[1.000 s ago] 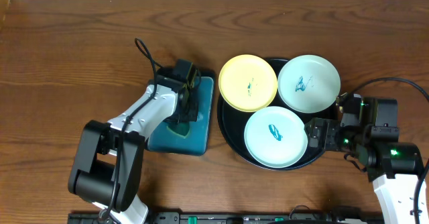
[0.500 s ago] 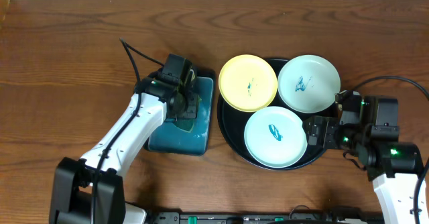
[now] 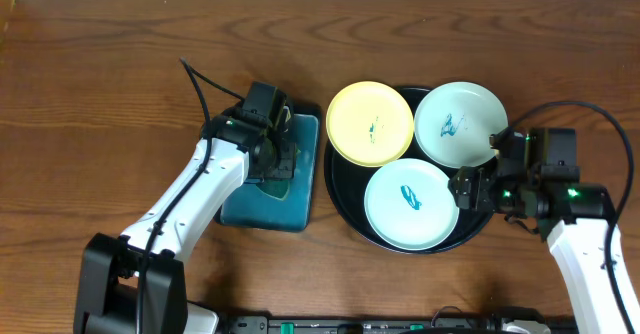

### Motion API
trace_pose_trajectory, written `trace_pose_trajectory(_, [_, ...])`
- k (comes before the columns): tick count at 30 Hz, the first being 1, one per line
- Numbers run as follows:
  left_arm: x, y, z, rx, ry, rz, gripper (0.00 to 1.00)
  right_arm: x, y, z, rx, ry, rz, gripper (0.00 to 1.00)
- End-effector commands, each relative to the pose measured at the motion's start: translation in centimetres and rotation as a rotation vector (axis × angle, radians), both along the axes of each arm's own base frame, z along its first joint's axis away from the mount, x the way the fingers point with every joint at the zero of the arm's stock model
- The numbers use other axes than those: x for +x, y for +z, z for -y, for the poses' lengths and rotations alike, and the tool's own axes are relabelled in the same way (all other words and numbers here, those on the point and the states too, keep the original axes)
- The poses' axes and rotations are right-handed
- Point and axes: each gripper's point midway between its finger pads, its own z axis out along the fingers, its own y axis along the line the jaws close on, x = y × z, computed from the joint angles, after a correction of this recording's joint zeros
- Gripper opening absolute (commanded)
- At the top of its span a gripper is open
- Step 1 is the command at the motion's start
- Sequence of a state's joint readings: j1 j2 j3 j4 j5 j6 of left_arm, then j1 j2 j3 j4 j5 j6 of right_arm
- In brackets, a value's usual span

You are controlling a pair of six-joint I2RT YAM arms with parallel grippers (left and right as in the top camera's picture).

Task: Clean dirty plates on tray and stack at the side
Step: 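Move the right gripper to the near mint plate's rim and grip it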

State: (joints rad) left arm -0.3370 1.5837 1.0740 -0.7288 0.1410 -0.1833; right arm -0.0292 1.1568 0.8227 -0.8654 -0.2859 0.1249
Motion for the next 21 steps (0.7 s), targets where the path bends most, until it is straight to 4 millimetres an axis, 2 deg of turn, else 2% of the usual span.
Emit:
trace_pose_trajectory(1, [0.1, 0.3, 0.3, -0.011, -0.003, 0.003, 0.08, 0.3, -0.3, -0.3, 0.011, 0.007, -0.02, 0.8])
trace_pose_trajectory(6, [0.1, 0.3, 0.3, -0.011, -0.003, 0.003, 0.08, 0.6, -1.6, -0.3, 0.013, 0.007, -0.064, 0.8])
trace_pose_trajectory(12, [0.1, 0.3, 0.3, -0.011, -0.003, 0.003, 0.08, 1.4, -2.9, -0.3, 0.013, 0.007, -0.087, 0.7])
trace_pose_trajectory(21, [0.1, 0.3, 0.3, -0.011, -0.003, 0.005, 0.08, 2.3, -5.6, -0.3, 0.015, 0.008, -0.146, 0.64])
